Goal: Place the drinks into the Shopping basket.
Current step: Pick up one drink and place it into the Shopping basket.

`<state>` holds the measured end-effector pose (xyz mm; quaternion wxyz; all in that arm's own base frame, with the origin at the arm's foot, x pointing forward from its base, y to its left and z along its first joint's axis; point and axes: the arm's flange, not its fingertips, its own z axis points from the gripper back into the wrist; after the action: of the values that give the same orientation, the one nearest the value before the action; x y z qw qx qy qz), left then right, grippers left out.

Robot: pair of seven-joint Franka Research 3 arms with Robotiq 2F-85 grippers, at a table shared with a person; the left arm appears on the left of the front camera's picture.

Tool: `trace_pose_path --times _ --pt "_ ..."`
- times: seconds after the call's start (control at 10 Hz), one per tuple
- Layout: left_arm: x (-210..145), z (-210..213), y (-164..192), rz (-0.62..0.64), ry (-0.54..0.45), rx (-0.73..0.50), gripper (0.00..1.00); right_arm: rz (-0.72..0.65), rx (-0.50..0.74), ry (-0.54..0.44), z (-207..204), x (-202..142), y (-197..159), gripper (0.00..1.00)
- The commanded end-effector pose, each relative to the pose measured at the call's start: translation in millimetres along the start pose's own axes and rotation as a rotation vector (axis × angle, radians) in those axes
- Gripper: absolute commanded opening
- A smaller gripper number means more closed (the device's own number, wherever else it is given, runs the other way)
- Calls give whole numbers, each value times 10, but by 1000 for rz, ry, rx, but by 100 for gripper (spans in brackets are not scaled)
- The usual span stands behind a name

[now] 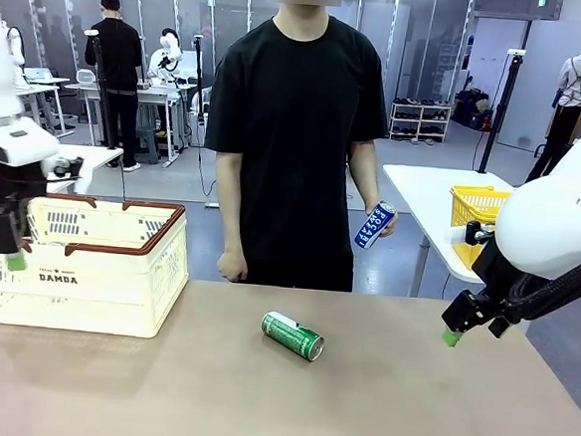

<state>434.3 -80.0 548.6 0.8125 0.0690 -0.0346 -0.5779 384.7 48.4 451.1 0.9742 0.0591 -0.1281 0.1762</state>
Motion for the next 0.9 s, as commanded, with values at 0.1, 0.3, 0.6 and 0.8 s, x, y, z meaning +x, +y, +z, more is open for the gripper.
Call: trace_pose_path --times 0.1,0.3,0.6,0.8 --pt "870 160 63 -248 -30 32 100 13 7 3 11 0 -17 100" --pt "1584 21 76 -386 -33 21 100 13 7 3 11 0 -17 100" --pt "2380 -381 50 -526 -36 -25 100 13 7 3 11 0 -17 100" --pt "2649 -627 23 -585 -61 -52 100 13 7 3 11 0 -17 100"
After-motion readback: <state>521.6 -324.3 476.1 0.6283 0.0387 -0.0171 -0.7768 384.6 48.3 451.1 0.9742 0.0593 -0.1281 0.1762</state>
